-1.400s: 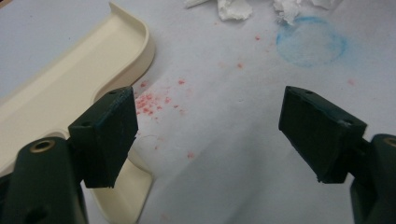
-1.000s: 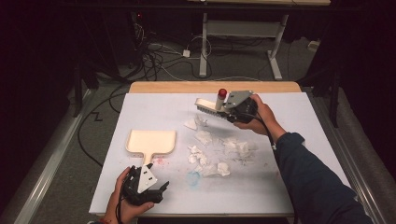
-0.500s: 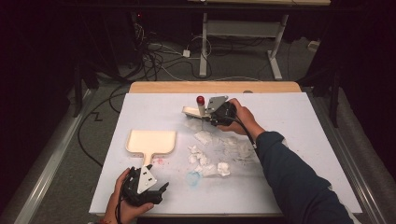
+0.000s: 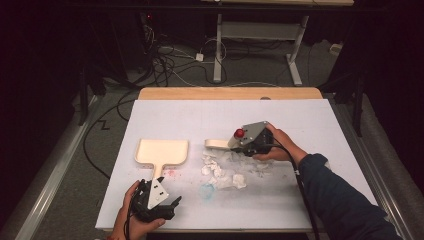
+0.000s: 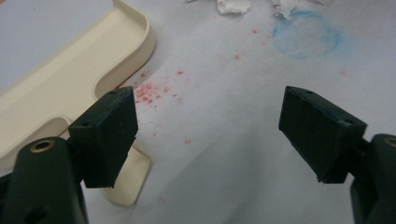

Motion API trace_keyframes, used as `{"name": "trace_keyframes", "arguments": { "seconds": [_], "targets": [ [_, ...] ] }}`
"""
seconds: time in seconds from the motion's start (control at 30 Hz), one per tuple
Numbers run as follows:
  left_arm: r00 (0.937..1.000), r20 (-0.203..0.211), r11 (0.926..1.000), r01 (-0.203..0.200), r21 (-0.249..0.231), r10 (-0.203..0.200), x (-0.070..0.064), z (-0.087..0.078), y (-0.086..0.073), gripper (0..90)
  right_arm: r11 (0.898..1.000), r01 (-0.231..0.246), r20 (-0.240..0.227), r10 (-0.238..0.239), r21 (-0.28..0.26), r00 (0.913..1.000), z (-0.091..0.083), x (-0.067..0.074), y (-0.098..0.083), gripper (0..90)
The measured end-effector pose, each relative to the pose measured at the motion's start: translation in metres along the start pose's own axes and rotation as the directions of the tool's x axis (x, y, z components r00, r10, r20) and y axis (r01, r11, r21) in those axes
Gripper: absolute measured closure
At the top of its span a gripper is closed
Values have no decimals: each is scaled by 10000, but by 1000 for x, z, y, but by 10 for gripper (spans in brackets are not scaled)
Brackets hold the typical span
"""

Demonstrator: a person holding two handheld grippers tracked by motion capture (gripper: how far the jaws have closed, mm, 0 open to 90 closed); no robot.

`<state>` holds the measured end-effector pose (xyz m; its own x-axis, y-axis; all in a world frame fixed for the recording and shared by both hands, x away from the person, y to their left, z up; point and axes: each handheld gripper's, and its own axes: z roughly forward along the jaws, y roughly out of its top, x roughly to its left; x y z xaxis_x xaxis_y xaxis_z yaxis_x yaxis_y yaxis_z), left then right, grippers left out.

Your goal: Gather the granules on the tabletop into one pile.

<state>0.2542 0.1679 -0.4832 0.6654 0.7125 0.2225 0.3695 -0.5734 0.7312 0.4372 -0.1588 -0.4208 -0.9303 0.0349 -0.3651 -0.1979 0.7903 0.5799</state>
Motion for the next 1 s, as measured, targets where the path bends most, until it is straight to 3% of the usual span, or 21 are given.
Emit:
{"name": "trace_keyframes", "arguments": {
  "seconds": [0.07, 0.2, 0.23, 0.33, 0.57, 0.67, 0.73, 0.8, 0.87, 1.0],
  "targets": [
    [10000, 25, 10000, -52, 4, 52, 0, 0, 0, 190, 9998, -96, -183, 99, 172, 9998, -9, 8, -2, 680],
    [9999, 76, 10000, 82, 53, -82, -2, 0, 1, 190, 10000, 6, -52, -6, 12, 10000, -19, 14, -6, 683],
    [9999, 88, 10000, 60, 51, -60, -3, 0, 1, 190, 9999, 38, 49, -38, -124, 10000, -21, 13, -6, 684],
    [9999, 106, 10000, 55, 60, -56, -3, 1, 2, 190, 9982, -422, 582, 447, -435, 9973, -31, 14, -6, 684],
    [9999, 15, 9999, -131, 21, 130, 0, 1, 4, 190, 9905, -1191, 1585, 1288, -695, 9789, -53, 10, -12, 685],
    [9999, 74, 9999, -89, 72, 88, 0, 2, 4, 190, 9841, -1586, 2143, 1725, -802, 9614, -65, 9, -18, 685],
    [9999, 106, 9999, -93, 76, 92, 1, 3, 5, 190, 9780, -1910, 2546, 2063, -836, 9448, -73, 8, -23, 684],
    [9999, 123, 9999, -116, 93, 115, 1, 3, 5, 190, 9678, -2399, 2630, 2516, -760, 9314, -81, 9, -29, 684],
    [9999, 114, 9999, -121, 119, 120, 3, 4, 4, 190, 9586, -2823, 3039, 2801, -377, 9106, -88, 11, -34, 685],
    [9998, 161, 9998, -125, 126, 123, 4, 5, 4, 190, 9398, -3373, 3639, 2961, 538, 8831, -102, 21, -47, 684]
  ]
}}
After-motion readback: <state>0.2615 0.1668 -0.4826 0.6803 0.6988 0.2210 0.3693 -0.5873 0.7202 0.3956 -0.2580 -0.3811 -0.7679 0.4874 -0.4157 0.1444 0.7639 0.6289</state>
